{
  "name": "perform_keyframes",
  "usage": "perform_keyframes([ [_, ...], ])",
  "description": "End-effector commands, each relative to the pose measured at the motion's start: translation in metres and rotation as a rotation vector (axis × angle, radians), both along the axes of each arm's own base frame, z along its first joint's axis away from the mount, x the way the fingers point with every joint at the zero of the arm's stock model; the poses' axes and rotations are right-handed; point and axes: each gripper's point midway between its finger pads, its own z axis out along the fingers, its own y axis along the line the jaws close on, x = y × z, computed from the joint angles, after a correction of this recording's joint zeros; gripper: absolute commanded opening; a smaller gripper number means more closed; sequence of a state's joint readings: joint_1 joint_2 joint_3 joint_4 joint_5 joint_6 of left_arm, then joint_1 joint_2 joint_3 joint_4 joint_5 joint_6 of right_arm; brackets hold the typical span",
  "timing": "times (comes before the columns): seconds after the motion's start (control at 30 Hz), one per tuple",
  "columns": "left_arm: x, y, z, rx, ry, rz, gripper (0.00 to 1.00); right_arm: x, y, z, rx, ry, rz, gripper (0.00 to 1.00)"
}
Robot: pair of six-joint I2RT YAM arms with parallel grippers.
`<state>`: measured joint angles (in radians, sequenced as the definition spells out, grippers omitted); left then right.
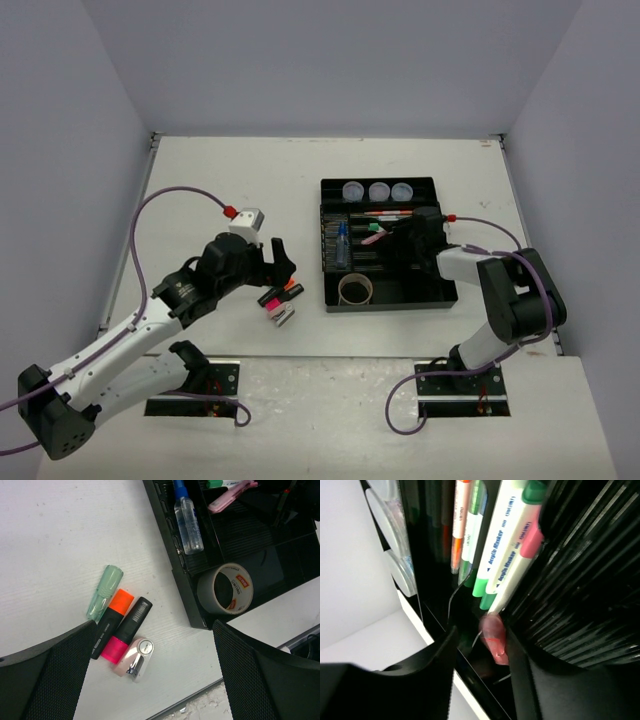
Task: Sort the stationery into containers
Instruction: Place the stationery in the storage box, then pick up the stationery from the center of the board.
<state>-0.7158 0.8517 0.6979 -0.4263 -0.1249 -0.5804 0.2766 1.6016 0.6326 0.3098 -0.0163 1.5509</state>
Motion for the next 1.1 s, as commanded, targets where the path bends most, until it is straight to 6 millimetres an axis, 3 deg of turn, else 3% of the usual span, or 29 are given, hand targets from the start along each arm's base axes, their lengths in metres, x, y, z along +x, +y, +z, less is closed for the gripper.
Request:
perform_keyframes([
  [0.0, 0.006, -0.002, 0.001, 0.006, -0.024, 0.0, 1.0, 0.001, 0.001, 0.01, 0.002, -0.044, -0.008, 0.51],
  [0.27, 0.007, 0.006, -0.034, 0.085, 0.071, 0.055, 1.0, -0.007, -0.002, 0.044, -0.004, -0.124, 0.009, 0.53],
  [0.53, 0.004, 0.008, -0.064, 0.16, 0.168, 0.059, 0.97, -0.034, -0.019, 0.104, -0.07, -0.278, 0.001, 0.56],
  [0.7, 0.002, 0.01, -0.076, 0.205, 0.205, 0.056, 0.93, -0.046, -0.023, 0.127, -0.161, -0.365, 0.068, 0.56],
  [0.73, 0.002, 0.013, -0.082, 0.232, 0.226, 0.067, 0.89, -0.049, -0.023, 0.133, -0.181, -0.387, 0.087, 0.56],
  [0.83, 0.005, 0.018, -0.096, 0.299, 0.278, 0.104, 0.64, -0.061, -0.026, 0.149, -0.215, -0.456, 0.113, 0.56],
  [1.07, 0.016, 0.02, -0.104, 0.337, 0.272, 0.145, 0.61, -0.085, -0.033, 0.154, -0.304, -0.533, 0.172, 0.55],
])
